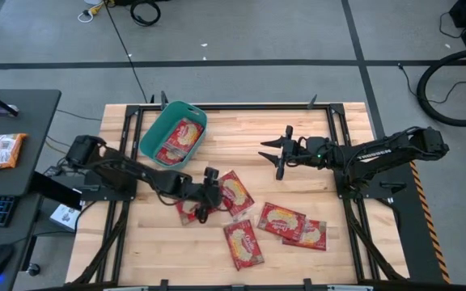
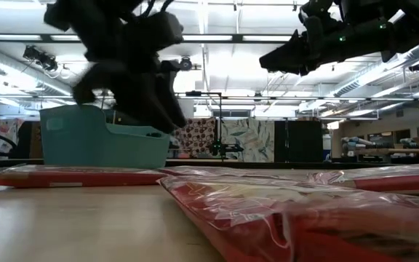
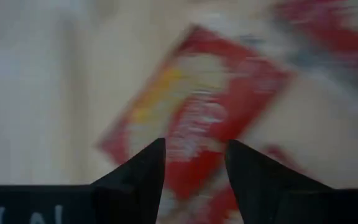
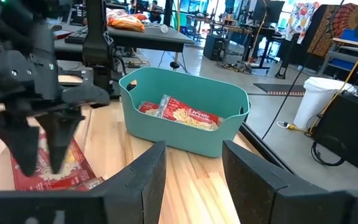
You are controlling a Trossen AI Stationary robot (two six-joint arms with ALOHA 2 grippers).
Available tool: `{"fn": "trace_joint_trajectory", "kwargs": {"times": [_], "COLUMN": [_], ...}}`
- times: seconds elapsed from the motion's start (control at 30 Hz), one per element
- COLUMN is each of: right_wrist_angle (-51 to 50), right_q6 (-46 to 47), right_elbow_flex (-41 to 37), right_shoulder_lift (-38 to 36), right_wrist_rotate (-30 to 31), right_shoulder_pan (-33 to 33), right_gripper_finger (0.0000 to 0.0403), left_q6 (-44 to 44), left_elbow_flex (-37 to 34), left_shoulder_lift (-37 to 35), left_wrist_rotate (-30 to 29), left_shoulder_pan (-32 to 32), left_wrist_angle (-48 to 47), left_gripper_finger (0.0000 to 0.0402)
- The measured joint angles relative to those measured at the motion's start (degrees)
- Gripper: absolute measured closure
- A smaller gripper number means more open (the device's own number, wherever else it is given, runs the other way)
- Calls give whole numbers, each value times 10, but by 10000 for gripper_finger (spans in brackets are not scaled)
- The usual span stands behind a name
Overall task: Sort popcorn bags into baskets
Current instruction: Put the red popcorn bag into the green bin
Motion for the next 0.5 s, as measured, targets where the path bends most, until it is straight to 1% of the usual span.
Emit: {"fn": "trace_joint_trajectory", "kwargs": {"times": [0.07,0.2,0.27,0.33,0.4,0.5], "right_wrist_angle": [-2,-5,-5,-4,-4,-3], "right_q6": [3,10,14,14,14,14], "right_elbow_flex": [0,0,0,0,0,0], "right_shoulder_lift": [0,0,0,0,0,0], "right_wrist_rotate": [0,-1,-1,-1,-1,-1], "right_shoulder_pan": [0,0,0,0,0,0], "right_gripper_finger": [240,240,240,240,240,240], "left_q6": [-22,-81,-126,-166,-178,-177], "left_elbow_flex": [4,6,5,0,-15,-41], "left_shoulder_lift": [-13,-31,-31,-26,-22,-17], "left_wrist_rotate": [70,232,287,305,304,292], "left_shoulder_pan": [-3,-9,-10,-15,-19,-27], "left_wrist_angle": [-33,-111,-169,-207,-238,-224], "left_gripper_finger": [228,228,228,228,228,228]}}
